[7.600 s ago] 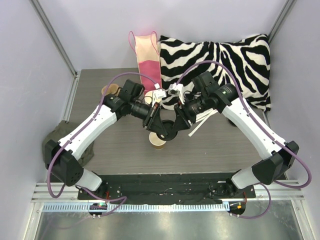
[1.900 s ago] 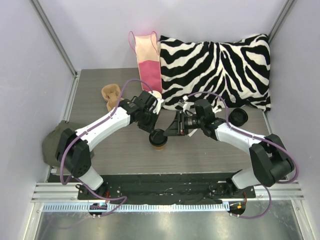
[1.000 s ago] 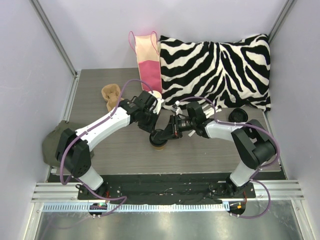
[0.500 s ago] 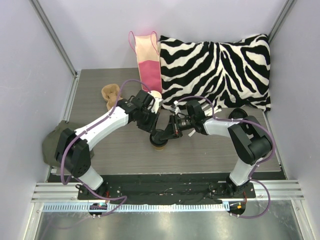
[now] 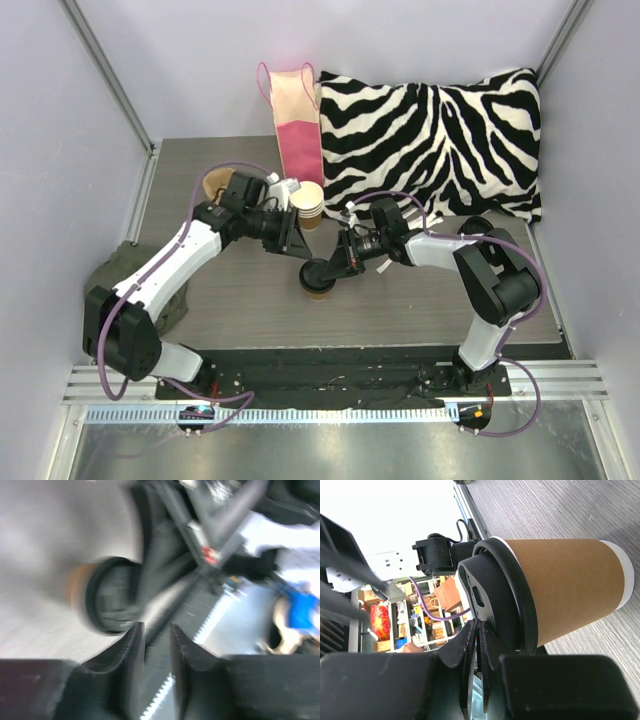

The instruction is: Pack the takeout coffee

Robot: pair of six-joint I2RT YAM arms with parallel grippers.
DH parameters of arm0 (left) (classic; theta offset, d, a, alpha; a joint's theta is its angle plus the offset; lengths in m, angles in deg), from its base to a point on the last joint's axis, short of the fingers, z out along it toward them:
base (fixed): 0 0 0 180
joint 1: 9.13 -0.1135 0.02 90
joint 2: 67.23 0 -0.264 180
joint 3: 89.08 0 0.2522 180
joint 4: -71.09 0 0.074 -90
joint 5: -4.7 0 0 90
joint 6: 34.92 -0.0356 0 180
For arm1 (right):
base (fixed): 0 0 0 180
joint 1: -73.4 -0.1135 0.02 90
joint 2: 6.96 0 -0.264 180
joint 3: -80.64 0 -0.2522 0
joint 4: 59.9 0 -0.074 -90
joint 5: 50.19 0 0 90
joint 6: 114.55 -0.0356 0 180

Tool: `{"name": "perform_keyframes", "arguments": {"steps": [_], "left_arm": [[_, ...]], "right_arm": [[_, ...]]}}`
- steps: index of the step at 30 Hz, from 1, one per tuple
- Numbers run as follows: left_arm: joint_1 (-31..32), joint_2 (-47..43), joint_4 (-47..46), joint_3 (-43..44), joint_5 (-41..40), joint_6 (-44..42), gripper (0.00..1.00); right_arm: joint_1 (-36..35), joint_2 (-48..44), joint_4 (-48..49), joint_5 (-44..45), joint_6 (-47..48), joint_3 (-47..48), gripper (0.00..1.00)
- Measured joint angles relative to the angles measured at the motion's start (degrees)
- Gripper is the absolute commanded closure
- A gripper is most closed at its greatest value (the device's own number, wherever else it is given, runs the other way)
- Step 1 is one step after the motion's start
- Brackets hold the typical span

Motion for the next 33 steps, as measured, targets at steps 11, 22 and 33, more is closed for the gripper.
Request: {"name": "perform_keyframes", "arguments": {"steps": [11, 22, 33], "left_arm": [[0.6, 8.1, -15.0, -11.7, 20.0, 14.3, 1.00], [-2.0, 15.4, -19.3, -13.4, 26.4, 15.8, 1.00], [-4.1, 19.4, -20.7, -13.4, 33.5, 10.6, 1.00]], "right_arm": [[0.0, 0.1, -2.3, 0.2, 2.1, 0.9, 0.87], [0.0, 1.5, -3.8, -0.2, 3.4, 2.2, 0.90], [0.0, 3.4, -4.7, -1.9, 3.6, 3.7, 0.91]]}}
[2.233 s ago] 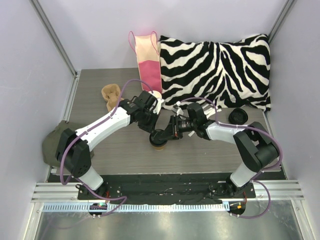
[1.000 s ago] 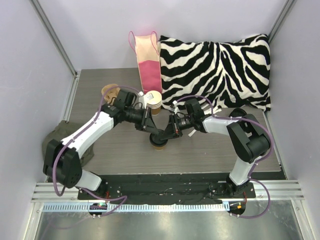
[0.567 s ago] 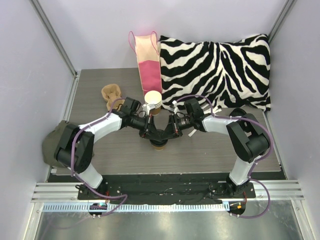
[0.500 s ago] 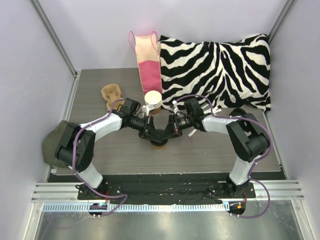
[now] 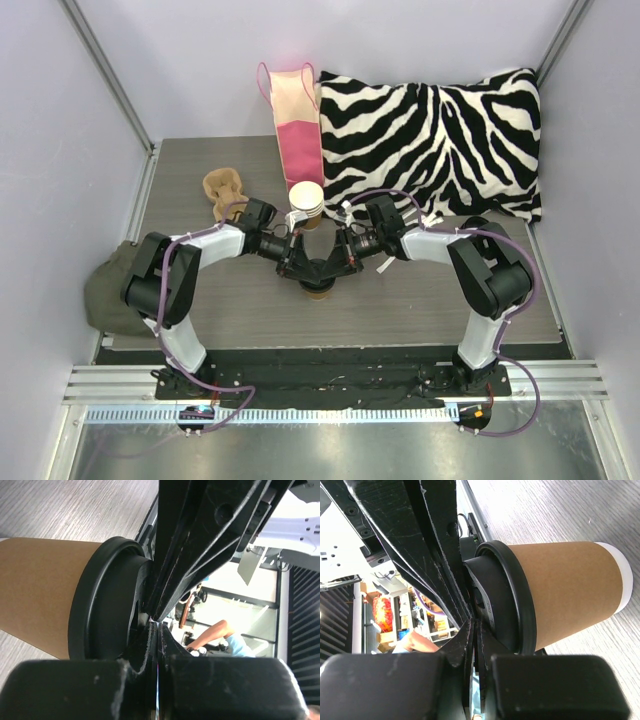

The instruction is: Pack the takeout coffee

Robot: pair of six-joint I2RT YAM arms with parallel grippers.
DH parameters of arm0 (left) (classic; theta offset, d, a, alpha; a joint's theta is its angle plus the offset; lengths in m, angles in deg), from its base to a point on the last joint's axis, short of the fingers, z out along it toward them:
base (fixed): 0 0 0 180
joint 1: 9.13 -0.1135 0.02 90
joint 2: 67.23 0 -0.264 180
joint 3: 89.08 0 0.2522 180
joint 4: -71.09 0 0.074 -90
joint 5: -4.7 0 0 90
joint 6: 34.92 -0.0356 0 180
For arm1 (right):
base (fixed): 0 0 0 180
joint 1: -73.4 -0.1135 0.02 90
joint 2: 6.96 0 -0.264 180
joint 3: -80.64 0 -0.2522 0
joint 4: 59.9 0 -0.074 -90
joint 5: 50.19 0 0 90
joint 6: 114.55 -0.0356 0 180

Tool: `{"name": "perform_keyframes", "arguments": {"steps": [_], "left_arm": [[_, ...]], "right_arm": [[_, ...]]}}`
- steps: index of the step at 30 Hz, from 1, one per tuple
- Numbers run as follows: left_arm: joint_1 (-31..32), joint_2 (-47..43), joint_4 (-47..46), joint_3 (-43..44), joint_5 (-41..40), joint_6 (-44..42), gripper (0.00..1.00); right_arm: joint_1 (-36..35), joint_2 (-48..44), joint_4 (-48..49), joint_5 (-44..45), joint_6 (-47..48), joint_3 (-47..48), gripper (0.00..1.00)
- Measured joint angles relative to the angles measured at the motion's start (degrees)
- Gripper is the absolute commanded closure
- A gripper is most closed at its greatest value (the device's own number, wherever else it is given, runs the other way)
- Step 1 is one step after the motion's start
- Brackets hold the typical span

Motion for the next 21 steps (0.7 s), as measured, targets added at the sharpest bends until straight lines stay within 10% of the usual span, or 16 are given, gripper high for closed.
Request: {"name": "perform_keyframes", "arguments": {"steps": [21], "left_arm": [[-1.2, -0.1, 0.8, -0.6, 0.9, -4.6, 1.00]], "right_arm": [[-0.8, -0.2, 0.2, 0.1, 2.7, 0.6, 0.90]]}}
